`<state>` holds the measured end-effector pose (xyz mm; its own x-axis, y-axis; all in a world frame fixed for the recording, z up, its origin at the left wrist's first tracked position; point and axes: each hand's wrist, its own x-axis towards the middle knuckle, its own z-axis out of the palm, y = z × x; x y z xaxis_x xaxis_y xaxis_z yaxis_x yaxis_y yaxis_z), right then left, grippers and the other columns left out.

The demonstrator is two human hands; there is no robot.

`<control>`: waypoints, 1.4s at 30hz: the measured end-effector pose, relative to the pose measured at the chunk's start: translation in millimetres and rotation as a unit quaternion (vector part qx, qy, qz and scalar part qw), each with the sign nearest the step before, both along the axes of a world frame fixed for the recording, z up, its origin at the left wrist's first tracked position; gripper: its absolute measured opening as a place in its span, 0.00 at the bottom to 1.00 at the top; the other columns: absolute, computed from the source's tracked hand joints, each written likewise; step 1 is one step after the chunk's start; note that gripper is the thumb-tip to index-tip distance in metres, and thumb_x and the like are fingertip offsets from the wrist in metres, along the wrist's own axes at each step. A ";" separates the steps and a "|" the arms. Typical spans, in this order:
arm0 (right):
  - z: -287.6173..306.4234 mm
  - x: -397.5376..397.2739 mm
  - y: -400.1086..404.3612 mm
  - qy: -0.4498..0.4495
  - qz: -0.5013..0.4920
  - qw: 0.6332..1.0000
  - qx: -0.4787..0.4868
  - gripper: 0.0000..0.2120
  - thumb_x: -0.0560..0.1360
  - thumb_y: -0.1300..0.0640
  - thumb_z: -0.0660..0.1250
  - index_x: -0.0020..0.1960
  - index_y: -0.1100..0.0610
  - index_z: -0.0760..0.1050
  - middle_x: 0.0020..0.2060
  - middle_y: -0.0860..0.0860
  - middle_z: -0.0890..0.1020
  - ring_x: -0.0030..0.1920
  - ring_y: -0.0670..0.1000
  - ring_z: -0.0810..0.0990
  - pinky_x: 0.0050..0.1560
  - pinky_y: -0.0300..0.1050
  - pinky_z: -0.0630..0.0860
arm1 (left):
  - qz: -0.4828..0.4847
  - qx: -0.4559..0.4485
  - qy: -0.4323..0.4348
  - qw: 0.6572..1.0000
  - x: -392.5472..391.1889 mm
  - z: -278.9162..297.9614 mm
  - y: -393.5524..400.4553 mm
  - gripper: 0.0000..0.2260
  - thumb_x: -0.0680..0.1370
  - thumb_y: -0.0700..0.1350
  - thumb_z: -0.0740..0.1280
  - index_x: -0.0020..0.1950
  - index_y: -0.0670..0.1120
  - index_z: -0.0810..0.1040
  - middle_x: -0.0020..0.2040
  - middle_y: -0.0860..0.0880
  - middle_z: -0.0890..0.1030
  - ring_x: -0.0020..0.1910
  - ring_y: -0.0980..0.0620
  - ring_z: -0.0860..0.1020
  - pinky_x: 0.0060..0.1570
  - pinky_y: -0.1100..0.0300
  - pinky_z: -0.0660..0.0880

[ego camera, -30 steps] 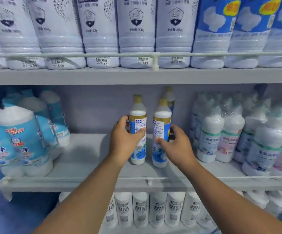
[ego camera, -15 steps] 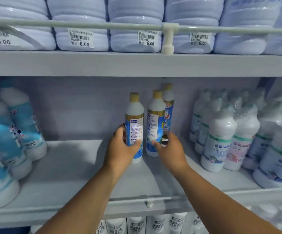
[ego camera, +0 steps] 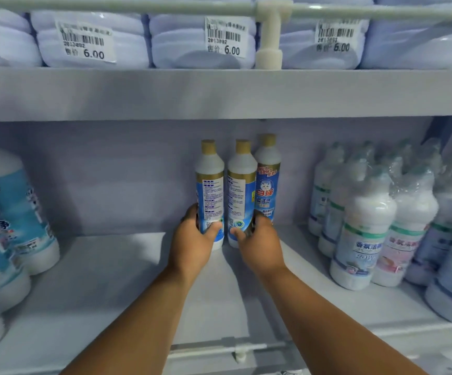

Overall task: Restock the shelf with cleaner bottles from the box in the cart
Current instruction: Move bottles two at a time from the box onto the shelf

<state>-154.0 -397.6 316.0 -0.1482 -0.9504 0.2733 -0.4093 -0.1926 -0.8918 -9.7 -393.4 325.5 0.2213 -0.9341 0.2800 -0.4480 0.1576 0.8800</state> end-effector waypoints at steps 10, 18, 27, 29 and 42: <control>-25.8 9.8 -15.2 -0.003 -0.013 1.000 -0.008 0.20 0.76 0.56 0.69 0.66 0.50 0.71 0.57 0.43 0.81 0.57 0.44 0.80 0.59 0.43 0.78 | -0.005 0.002 0.006 1.000 0.0 -24.7 -20.0 0.24 0.77 0.40 0.71 0.71 0.53 0.72 0.60 0.55 0.83 0.53 0.57 0.79 0.38 0.82 0.67; -28.1 10.2 -15.3 -0.012 -0.028 1.000 -0.003 0.20 0.77 0.57 0.70 0.67 0.49 0.70 0.60 0.43 0.80 0.59 0.44 0.79 0.61 0.46 0.78 | 0.024 0.011 0.006 1.000 1.6 -31.2 -13.8 0.18 0.75 0.42 0.73 0.62 0.56 0.79 0.52 0.59 0.84 0.44 0.72 0.79 0.40 0.80 0.70; -33.6 13.9 -22.1 0.024 -0.093 0.995 -0.028 0.22 0.72 0.47 0.75 0.62 0.49 0.72 0.55 0.44 0.80 0.54 0.45 0.81 0.55 0.48 0.81 | 0.077 -0.003 -0.063 0.995 -0.6 -38.6 -29.3 0.19 0.69 0.55 0.76 0.59 0.56 0.79 0.52 0.55 0.78 0.49 0.53 0.81 0.50 0.57 0.78; -33.7 15.4 -19.9 0.058 -0.100 0.993 -0.039 0.21 0.74 0.47 0.71 0.65 0.50 0.70 0.57 0.47 0.79 0.56 0.48 0.80 0.56 0.50 0.81 | 0.071 -0.001 -0.064 0.995 -1.0 -40.2 -30.3 0.18 0.70 0.53 0.75 0.59 0.55 0.79 0.54 0.54 0.81 0.51 0.51 0.81 0.51 0.56 0.79; -32.0 24.6 -34.5 0.067 -0.123 0.990 -0.025 0.25 0.74 0.52 0.74 0.66 0.55 0.68 0.61 0.52 0.74 0.60 0.52 0.78 0.61 0.49 0.78 | 0.088 0.001 -0.092 0.992 -1.2 -44.2 -37.6 0.20 0.71 0.56 0.76 0.60 0.55 0.78 0.56 0.52 0.79 0.50 0.52 0.80 0.47 0.59 0.76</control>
